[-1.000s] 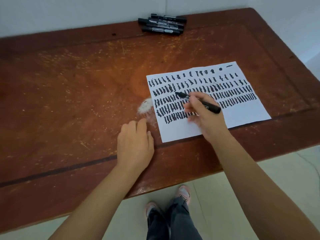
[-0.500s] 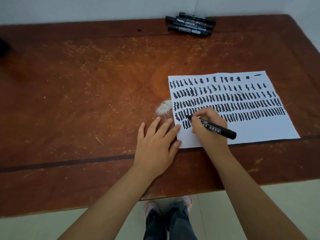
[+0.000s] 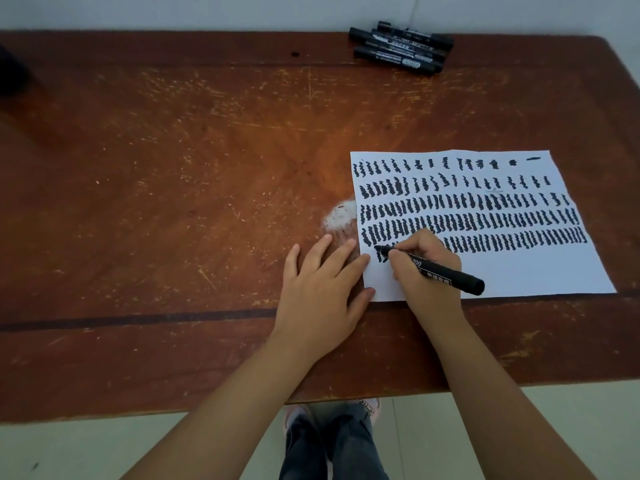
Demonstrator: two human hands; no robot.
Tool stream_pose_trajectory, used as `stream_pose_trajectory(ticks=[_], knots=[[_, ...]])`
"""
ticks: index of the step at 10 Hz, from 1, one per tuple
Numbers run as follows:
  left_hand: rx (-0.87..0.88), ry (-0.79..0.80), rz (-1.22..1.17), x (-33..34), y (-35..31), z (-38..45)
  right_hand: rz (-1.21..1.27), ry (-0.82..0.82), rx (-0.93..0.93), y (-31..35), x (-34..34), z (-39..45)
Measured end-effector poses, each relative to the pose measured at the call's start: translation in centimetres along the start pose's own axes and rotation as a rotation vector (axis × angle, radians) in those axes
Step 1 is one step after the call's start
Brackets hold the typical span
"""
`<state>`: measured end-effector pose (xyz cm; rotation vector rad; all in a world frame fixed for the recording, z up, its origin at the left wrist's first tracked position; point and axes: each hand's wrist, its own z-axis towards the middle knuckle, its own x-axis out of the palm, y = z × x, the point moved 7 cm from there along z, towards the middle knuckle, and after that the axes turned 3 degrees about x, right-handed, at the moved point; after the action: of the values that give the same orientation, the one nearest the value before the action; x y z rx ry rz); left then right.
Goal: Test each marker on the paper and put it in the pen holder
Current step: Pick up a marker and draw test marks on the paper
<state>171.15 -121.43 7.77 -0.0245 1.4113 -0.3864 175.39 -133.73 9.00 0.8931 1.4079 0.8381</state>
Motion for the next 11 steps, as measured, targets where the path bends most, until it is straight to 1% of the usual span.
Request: stream_pose_trajectory(ticks=[3, 5, 7, 9, 11], knots=[[0.005, -0.009, 0.0, 0.06, -0.01, -0.13, -0.071, -0.003, -0.054, 0.62, 0.26, -0.11], [0.006, -0.002, -0.001, 0.24, 0.06, -0.22, -0.081, -0.002, -0.076, 0.46, 0.3, -0.02], [0.003, -0.009, -0.012, 0.15, -0.02, -0.2, -0.042, -0.021, -0.051, 0.14, 0.16, 0.07], [0.006, -0.008, -0.016, 0.2, -0.04, -0.2, -0.075, -0.004, -0.105, 0.41, 0.38, 0.0], [0.003, -0.002, -0.011, 0.25, -0.01, -0.19, -0.066, -0.029, -0.11, 0.35, 0.25, 0.03]])
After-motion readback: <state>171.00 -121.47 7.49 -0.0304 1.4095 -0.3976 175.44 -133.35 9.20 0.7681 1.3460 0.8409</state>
